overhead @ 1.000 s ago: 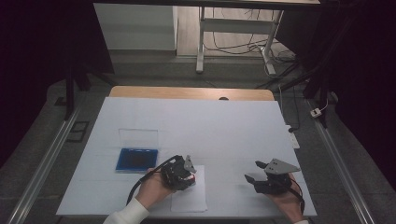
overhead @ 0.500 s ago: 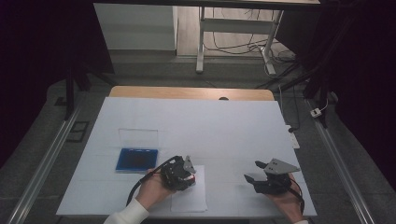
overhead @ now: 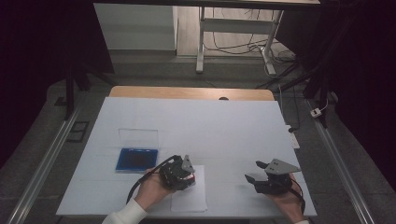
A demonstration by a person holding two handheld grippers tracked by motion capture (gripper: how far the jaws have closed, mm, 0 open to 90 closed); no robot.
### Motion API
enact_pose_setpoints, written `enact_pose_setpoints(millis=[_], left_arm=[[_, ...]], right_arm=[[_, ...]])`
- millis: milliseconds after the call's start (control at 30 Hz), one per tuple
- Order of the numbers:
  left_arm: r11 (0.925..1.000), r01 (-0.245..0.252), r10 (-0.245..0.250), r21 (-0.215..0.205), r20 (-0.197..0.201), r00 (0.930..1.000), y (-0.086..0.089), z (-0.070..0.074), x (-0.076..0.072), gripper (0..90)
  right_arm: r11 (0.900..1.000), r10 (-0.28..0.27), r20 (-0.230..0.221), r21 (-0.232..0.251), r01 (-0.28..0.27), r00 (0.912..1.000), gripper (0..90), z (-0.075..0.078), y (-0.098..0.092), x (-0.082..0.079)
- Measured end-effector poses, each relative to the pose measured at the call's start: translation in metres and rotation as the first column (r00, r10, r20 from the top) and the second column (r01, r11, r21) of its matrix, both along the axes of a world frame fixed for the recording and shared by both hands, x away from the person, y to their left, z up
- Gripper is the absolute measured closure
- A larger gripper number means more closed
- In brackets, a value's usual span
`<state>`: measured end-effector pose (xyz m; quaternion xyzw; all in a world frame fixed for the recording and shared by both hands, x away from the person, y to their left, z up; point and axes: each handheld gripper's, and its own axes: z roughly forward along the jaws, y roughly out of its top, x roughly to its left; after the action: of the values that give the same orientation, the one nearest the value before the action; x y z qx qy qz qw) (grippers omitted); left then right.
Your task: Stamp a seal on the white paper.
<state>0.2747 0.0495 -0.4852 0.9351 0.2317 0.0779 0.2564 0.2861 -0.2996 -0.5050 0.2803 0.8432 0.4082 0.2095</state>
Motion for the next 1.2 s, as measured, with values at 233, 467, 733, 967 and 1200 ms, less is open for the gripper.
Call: enact_pose_setpoints(millis=[233, 467, 733, 967, 1200], left_arm=[[0.996, -0.013, 0.014, -0.088, 0.013, 0.9998, 0.007, 0.011, 0.0, 70.1], [0.9921, -0.004, 0.005, -0.125, 0.007, 1.0, 0.011, 0.018, -0.002, 70.1], [0.9871, -0.001, 0.003, -0.16, 0.009, 1.0, 0.018, 0.025, -0.003, 70.1], [0.9787, -0.01, 0.016, -0.205, 0.026, 0.9995, 0.031, 0.038, -0.004, 70.0], [0.9685, -0.028, 0.04, -0.247, 0.043, 0.9983, 0.045, 0.05, -0.006, 70.0]], right_arm=[[1.0, -0.006, -0.004, 0.0, 0.006, 1.0, 30.7, 0.0, -0.003, 0.0], [1.0, -0.005, -0.001, -0.006, 0.005, 1.0, 30.7, 0.001, -0.002, -0.001], [1.0, -0.006, 0.0, -0.004, 0.006, 1.0, 30.7, 0.001, -0.002, -0.001], [1.0, -0.007, 0.0, -0.005, 0.007, 1.0, 30.7, 0.001, -0.002, -0.001], [1.0, -0.005, 0.001, -0.006, 0.005, 1.0, 30.7, 0.001, -0.002, -0.001]])
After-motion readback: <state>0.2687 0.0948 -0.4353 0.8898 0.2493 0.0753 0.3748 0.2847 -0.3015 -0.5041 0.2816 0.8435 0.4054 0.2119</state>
